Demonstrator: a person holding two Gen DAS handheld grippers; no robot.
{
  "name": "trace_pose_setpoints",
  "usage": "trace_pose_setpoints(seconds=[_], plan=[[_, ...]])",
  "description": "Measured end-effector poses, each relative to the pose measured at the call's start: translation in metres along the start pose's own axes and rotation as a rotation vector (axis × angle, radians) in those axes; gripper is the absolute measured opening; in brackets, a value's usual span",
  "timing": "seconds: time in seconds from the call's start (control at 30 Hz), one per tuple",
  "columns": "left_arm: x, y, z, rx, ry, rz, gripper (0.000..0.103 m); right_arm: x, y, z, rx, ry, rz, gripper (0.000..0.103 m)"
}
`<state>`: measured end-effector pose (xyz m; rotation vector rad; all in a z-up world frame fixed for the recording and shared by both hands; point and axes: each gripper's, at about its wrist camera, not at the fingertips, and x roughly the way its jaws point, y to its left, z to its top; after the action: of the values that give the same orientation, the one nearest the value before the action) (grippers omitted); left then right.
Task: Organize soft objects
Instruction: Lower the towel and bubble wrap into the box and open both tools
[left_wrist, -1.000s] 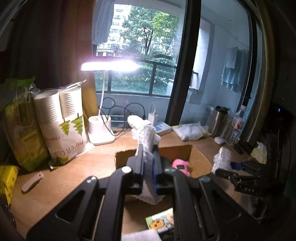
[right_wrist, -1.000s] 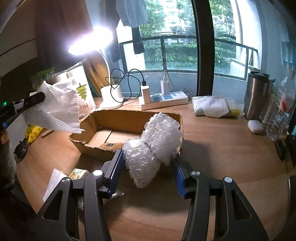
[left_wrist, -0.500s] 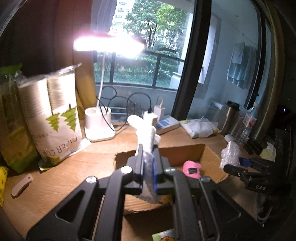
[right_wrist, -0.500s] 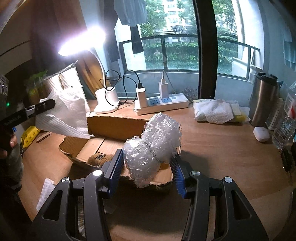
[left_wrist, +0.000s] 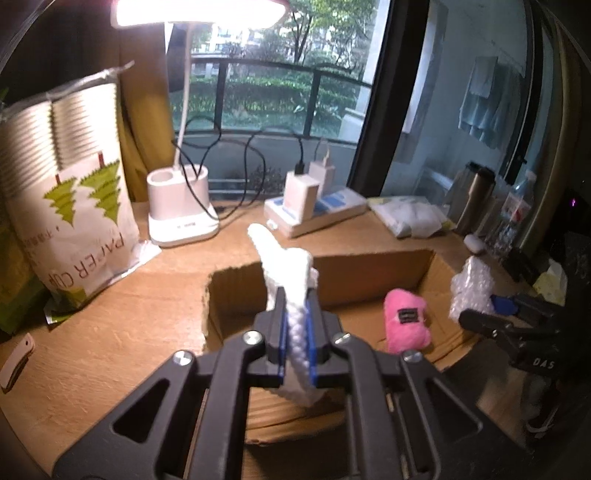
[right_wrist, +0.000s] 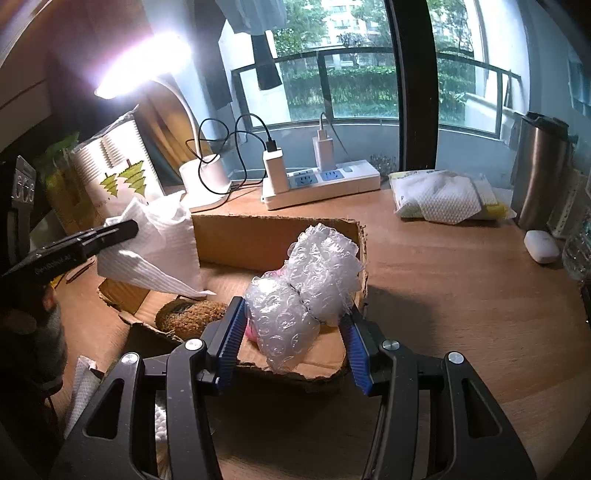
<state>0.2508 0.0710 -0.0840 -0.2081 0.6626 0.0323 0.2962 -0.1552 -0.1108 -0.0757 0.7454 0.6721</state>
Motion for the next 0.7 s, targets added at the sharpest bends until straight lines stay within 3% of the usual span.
trace_pose_setpoints(seconds=[0.1,0.23,0.4,0.47,0.53,0.6,0.7], plan=[[0.011,0.003,-0.004,-0.009,0.05,0.011,0.01,0.002,0.001,0.001,-0.007,0.003,-0.004,0.055],[0.02,0.006,-0.009,-0.019,0.099,0.04,0.018,0.004,0.006,0.001,-0.021,0.003,0.003,0.066],[0.016,0.008,-0.011,-0.018,0.104,0.047,0.024,0.002,0.009,0.002,-0.027,-0.006,-0.01,0.07],[0.012,0.007,-0.011,-0.013,0.1,0.041,0.031,-0.001,0.009,0.002,-0.024,-0.015,-0.018,0.071],[0.007,0.006,-0.011,-0.017,0.09,0.03,0.058,-0.005,0.009,0.002,-0.022,-0.021,-0.025,0.071],[0.001,0.008,-0.01,-0.035,0.071,0.022,0.065,-0.009,0.011,0.002,-0.023,-0.027,-0.03,0.071],[-0.007,0.008,-0.009,-0.037,0.059,0.026,0.066,-0.016,0.014,0.002,-0.027,-0.035,-0.033,0.071]])
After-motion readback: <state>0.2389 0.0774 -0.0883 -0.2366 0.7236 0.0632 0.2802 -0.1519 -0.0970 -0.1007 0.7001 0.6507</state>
